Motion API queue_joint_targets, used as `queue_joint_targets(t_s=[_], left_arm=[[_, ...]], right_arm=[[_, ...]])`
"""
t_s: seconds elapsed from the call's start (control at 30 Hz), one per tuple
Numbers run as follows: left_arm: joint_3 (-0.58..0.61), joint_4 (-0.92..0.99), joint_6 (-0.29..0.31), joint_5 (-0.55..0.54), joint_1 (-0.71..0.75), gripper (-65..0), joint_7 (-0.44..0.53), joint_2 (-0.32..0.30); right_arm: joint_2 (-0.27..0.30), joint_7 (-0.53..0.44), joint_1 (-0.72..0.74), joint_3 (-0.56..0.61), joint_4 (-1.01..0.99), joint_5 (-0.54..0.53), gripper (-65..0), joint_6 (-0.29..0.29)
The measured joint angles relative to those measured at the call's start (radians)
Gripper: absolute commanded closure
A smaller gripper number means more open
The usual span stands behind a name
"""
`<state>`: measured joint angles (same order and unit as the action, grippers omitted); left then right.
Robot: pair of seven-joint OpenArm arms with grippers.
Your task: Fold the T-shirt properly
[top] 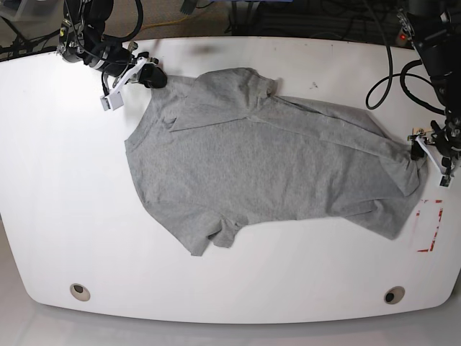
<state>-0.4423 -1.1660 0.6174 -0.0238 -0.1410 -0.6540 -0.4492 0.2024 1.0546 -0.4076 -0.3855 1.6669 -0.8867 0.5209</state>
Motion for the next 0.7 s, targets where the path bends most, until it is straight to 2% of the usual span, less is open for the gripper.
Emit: queue_joint_targets(t_s=[0.17,0.23,0.33,0.47,0.57,0.63,0.7], left_arm=[[0.005,0.031,0.001,-0.006,0.031,-49.9,0.088,0.005],[0.009,0.072,-0.001,-0.023,0.038,-46.7,0.122,0.004],[0.048,0.106,-0.003,-0.032,0.019,-36.0,0.135,-0.012],[0.080,0.109,-0.003,-0.027,0.001,-21.0,0.134,-0.003],[0.078,0.106,0.004,-0.042,0.017,-7.2,0.147,-0.003],[0.077,0.104,0.005,-0.039,0.021,-2.4,0.145,-0.003],[0.077,0.080,0.004,-0.035,0.037,-0.1,0.133,-0.003]], right_arm=[[0.002,0.000,0.002,-0.003,0.000,0.000,0.0,0.000],[0.002,0.000,0.002,-0.003,0.000,0.000,0.0,0.000],[0.000,0.000,0.002,-0.003,0.000,0.000,0.0,0.000],[-0.005,0.002,0.002,-0.044,0.000,-0.007,0.0,0.003],[0.000,0.003,0.009,-0.077,0.000,-0.003,0.0,0.002],[0.008,0.004,0.024,-0.079,0.000,0.005,0.0,0.000],[0.010,0.002,0.036,-0.078,0.000,0.002,0.0,0.000]])
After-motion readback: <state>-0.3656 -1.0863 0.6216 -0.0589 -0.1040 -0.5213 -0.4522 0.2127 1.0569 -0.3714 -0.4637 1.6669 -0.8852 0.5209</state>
